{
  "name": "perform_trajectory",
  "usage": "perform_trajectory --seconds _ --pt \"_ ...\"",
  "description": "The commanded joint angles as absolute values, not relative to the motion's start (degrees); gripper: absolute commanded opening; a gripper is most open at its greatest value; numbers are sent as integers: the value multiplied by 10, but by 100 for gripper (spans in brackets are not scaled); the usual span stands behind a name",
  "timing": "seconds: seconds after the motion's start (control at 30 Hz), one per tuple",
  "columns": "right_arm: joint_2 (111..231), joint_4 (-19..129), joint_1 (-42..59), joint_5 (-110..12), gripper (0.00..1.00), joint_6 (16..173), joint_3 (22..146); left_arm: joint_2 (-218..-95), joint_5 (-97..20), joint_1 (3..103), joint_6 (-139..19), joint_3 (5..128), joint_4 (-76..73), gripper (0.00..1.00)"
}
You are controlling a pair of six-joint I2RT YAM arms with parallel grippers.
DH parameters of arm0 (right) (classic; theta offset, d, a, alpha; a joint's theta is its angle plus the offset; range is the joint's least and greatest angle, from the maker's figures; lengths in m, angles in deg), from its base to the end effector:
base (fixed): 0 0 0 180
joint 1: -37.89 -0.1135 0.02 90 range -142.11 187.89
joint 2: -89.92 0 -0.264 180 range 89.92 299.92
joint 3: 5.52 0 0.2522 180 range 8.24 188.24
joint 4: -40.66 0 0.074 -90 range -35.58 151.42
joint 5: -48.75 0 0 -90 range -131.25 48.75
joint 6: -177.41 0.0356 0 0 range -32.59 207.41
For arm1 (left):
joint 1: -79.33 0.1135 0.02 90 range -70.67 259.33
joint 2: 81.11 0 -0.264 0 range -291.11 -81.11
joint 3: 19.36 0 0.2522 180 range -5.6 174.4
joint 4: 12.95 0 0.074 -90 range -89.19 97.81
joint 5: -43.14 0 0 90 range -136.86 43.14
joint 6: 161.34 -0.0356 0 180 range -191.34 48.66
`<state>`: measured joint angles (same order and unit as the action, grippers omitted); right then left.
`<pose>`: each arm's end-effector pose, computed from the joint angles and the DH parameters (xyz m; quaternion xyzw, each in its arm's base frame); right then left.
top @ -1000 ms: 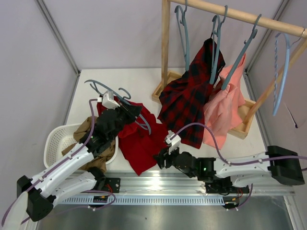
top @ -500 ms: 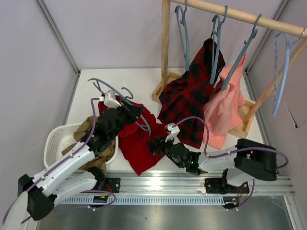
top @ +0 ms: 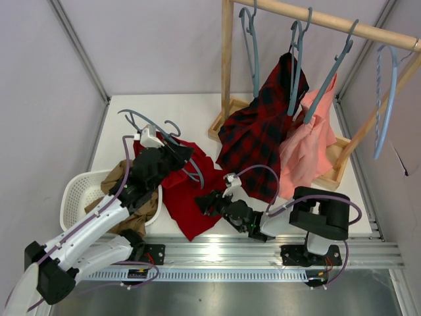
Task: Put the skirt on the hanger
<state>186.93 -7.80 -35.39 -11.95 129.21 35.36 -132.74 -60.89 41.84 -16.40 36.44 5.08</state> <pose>0.1021 0.2793 0.1521 -0.0373 0.7462 0.4351 0.5024 0.1743 -0.1228 0.3128 -0.1930 0.7609 -0.3753 0.4929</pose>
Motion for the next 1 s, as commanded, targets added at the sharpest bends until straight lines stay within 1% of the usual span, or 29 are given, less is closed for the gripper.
perform_trajectory --seconds 0.0,0.1,0.13,0.27,0.4,0.6,0.8,0.97 --pt "1890 -177 -358 -74 51 1281 377 -1316 -599 428 -157 400 47 2" --pt "1910 -204 -352 -71 50 1273 385 -1317 -590 432 -153 411 57 2" --pt "1916 -210 -349 -72 49 1269 387 -1317 -589 434 -152 414 60 2" --pt "1923 -209 -343 -90 47 1265 380 -1316 -583 443 -159 425 73 2" --pt "1911 -182 -342 -97 47 1241 373 -1308 -572 451 -153 421 77 2" --pt "1855 -105 -344 -110 48 1169 361 -1294 -548 464 -161 432 100 2" --pt "1825 -45 -318 -185 48 1130 351 -1272 -520 480 -170 434 125 2" --pt "1822 -34 -288 -241 48 1114 355 -1246 -501 483 -165 417 137 2"
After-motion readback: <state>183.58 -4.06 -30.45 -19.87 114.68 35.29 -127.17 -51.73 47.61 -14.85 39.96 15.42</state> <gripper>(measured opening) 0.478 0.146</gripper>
